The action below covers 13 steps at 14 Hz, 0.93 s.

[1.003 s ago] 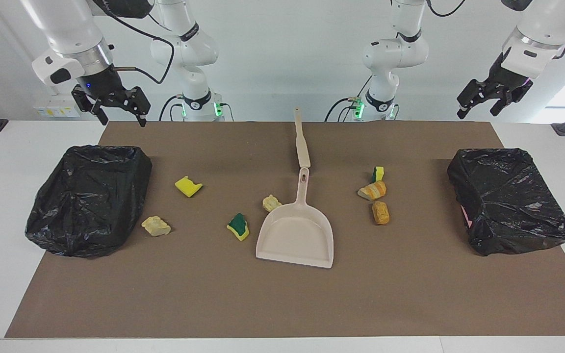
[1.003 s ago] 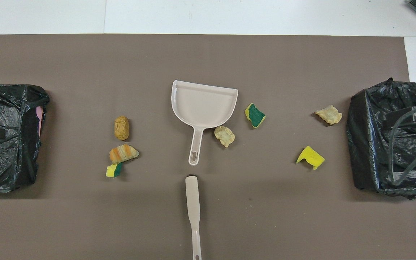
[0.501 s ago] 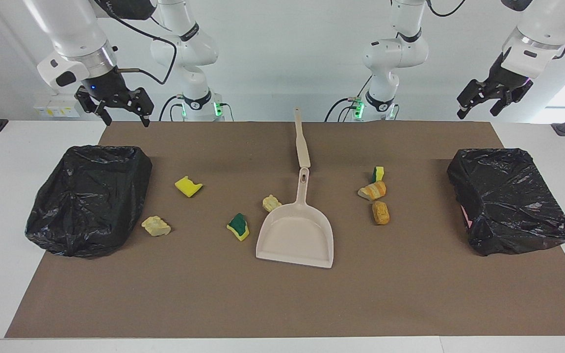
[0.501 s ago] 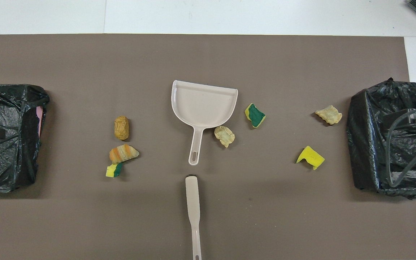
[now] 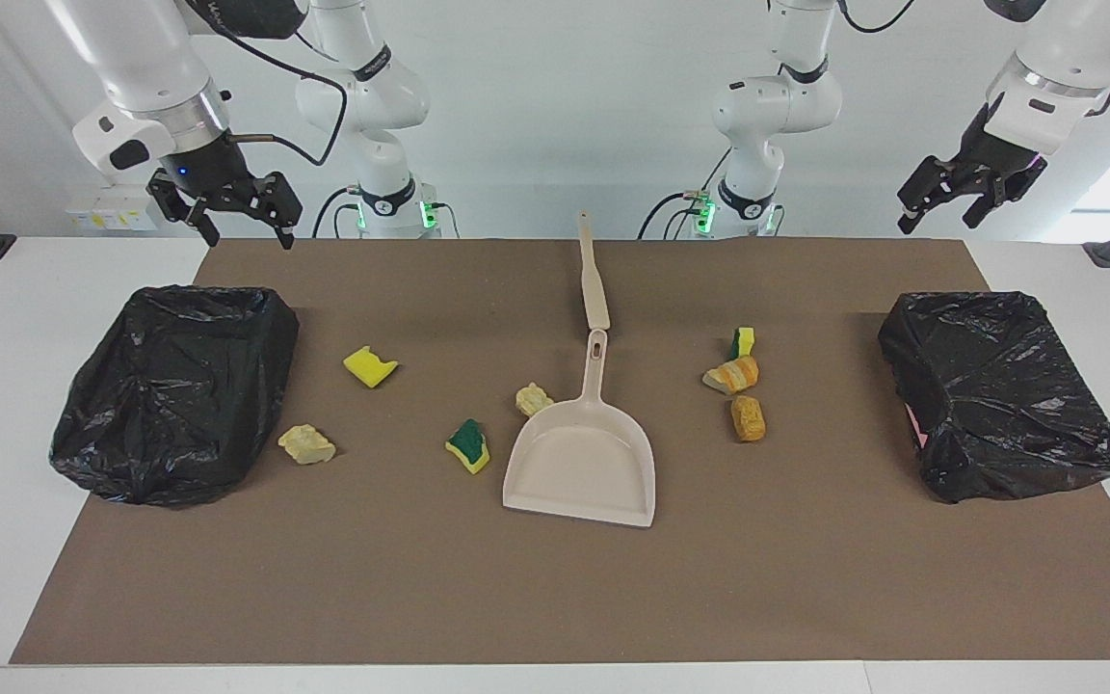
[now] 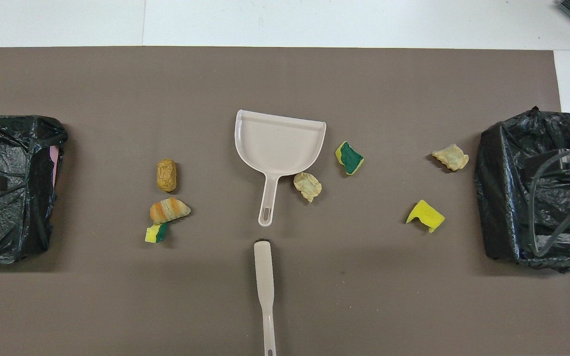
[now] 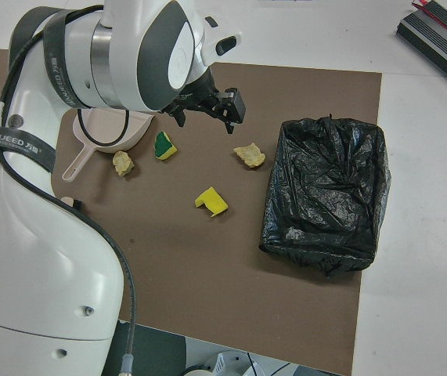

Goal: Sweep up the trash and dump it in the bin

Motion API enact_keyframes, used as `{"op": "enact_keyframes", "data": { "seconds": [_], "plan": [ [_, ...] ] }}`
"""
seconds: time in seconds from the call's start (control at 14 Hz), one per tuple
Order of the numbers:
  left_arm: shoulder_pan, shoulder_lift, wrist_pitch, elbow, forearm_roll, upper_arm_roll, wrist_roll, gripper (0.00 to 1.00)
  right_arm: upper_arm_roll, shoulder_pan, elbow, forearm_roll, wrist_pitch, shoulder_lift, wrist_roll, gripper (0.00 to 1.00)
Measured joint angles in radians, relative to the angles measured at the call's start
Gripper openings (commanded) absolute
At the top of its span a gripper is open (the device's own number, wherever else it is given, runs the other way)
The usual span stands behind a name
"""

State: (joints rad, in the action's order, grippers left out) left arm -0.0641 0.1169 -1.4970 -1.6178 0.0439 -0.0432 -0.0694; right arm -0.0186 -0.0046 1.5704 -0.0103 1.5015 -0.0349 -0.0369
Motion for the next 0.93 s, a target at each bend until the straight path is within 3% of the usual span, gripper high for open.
{"op": "enact_keyframes", "data": {
  "seconds": [0.36,0.64,0.93],
  "plan": [
    [0.058,0.000,0.000,-0.004,0.004,-0.018,-0.011,1.00,-0.001,-0.001,0.000,0.000,0.000,0.000,0.000,1.00],
    [0.252,0.000,-0.008,-0.054,0.007,-0.027,-0.189,1.00,0.001,0.001,0.000,0.000,0.002,0.000,0.000,1.00],
    [0.455,-0.002,-0.094,-0.170,0.007,-0.031,-0.376,1.00,0.002,0.002,0.001,0.000,0.002,-0.001,0.000,1.00]
  ]
}}
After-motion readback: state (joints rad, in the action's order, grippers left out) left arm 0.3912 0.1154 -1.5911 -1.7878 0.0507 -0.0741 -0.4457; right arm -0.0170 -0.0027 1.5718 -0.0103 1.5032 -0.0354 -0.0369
